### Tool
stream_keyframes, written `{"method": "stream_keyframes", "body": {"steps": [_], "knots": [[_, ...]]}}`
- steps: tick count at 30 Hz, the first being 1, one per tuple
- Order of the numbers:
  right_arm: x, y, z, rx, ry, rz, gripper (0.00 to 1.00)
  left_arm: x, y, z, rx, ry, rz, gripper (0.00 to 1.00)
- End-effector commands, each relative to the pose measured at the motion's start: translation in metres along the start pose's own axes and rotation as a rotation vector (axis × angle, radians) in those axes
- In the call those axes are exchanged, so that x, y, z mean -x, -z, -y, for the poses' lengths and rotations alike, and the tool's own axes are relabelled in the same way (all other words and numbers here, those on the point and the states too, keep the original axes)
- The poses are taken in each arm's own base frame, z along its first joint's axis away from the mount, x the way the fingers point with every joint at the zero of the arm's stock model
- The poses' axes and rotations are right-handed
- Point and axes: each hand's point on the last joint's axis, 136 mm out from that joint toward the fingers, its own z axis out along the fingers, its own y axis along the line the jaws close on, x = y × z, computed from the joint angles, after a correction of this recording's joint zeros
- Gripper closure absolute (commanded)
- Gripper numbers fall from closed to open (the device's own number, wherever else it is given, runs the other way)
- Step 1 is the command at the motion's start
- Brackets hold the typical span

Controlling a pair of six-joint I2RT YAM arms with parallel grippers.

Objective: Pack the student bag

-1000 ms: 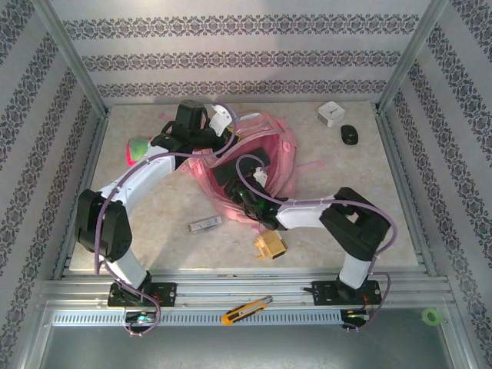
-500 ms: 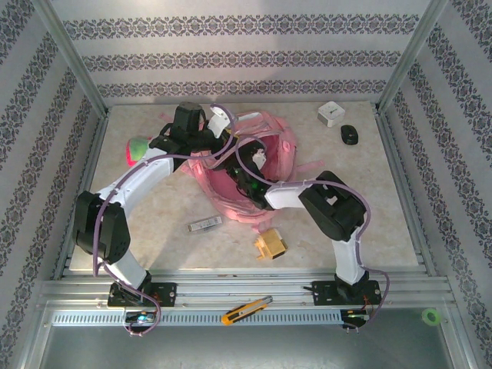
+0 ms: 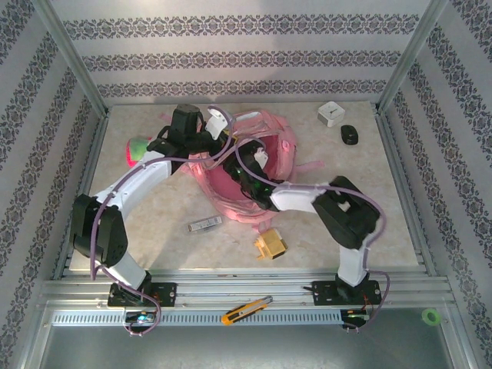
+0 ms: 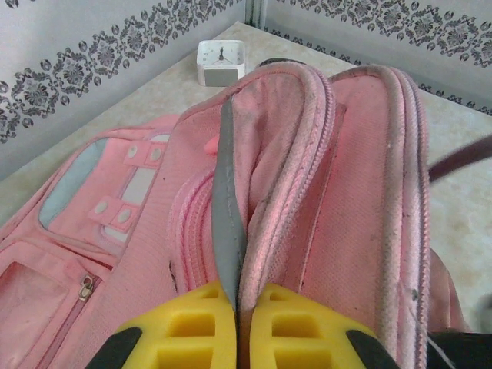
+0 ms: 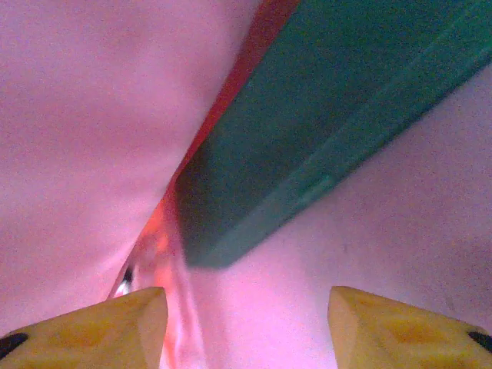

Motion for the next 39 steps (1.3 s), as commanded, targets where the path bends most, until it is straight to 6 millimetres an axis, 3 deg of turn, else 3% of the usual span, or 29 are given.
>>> {"method": "stream_keyframes", "body": {"steps": [1,6,10,16,20,25,29,34,39], "knots": [[-0.011,0.057,-0.009,-0.037,0.193,-0.098,0.36,0.052,0.030,-0.003,0.061,-0.087,0.174,1.00],[-0.044,0.132,0.015,-0.197,0.455,-0.291,0.24,0.038,0.029,-0.005,0.067,-0.063,0.156,1.00],[-0.060,0.193,0.056,-0.422,0.547,-0.471,0.18,0.034,0.030,-0.003,0.059,-0.061,0.154,1.00],[-0.100,0.238,0.098,-0.582,0.603,-0.631,0.11,0.033,0.030,-0.003,0.055,-0.061,0.162,1.00],[-0.120,0.249,0.129,-0.676,0.670,-0.746,0.08,0.035,0.030,-0.001,0.041,-0.053,0.170,1.00],[-0.108,0.252,0.148,-0.703,0.716,-0.726,0.06,0.038,0.033,0.002,0.037,-0.056,0.180,1.00],[-0.102,0.245,0.158,-0.670,0.719,-0.725,0.06,0.037,0.033,0.002,0.033,-0.053,0.183,1.00],[-0.120,0.231,0.159,-0.536,0.681,-0.848,0.09,0.036,0.031,0.003,0.021,-0.046,0.184,1.00],[-0.122,0.229,0.171,-0.564,0.691,-0.901,0.09,0.035,0.029,0.006,0.003,-0.044,0.181,1.00]]}}
